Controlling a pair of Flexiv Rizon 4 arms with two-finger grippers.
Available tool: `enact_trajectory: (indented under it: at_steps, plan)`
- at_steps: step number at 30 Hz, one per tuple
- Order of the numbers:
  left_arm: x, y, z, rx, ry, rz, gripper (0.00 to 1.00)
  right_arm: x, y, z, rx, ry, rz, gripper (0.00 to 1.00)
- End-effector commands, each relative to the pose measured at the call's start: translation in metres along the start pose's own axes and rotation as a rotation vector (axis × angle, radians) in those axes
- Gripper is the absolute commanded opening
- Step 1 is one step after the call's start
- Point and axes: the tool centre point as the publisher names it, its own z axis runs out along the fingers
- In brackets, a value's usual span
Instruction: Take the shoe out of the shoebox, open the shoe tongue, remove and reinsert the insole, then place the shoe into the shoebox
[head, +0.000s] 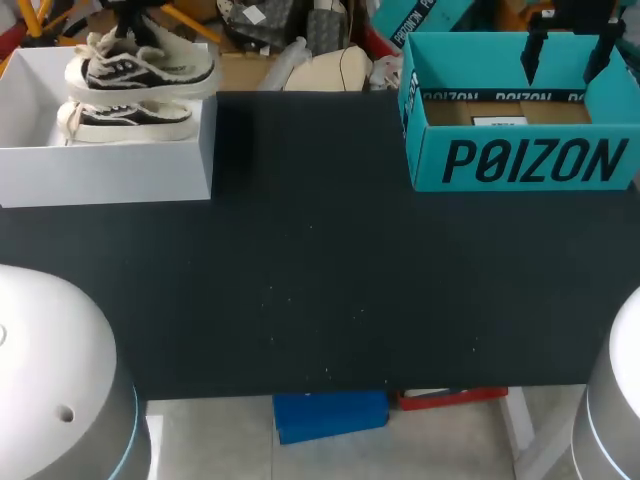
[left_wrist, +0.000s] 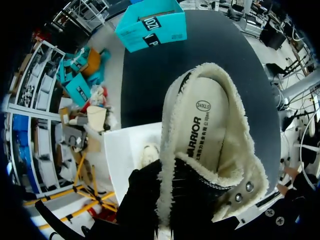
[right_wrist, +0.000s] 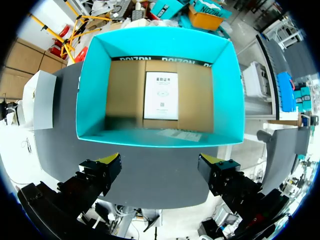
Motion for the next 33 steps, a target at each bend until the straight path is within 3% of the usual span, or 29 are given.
enact_trajectory:
  at_steps: [1,6,12,23,33]
  plan:
    - [0.045,-0.040,-0.085,-0.010,-0.079,0.008,0.00,0.000,0.000,0.000,0.000,0.000,0.000,1.00]
    - [0.079,-0.092,-0.082,0.053,-0.005,0.039,0.00,0.000,0.000,0.000,0.000,0.000,0.000,1.00]
    - [0.122,-0.141,-0.052,0.051,0.100,0.070,0.00,0.000,0.000,0.000,0.000,0.000,0.000,1.00]
    - [0.178,-0.201,0.013,-0.004,0.232,0.130,0.00,0.000,0.000,0.000,0.000,0.000,0.000,1.00]
    - [0.209,-0.245,0.084,-0.044,0.338,0.066,0.00,0.000,0.000,0.000,0.000,0.000,0.000,1.00]
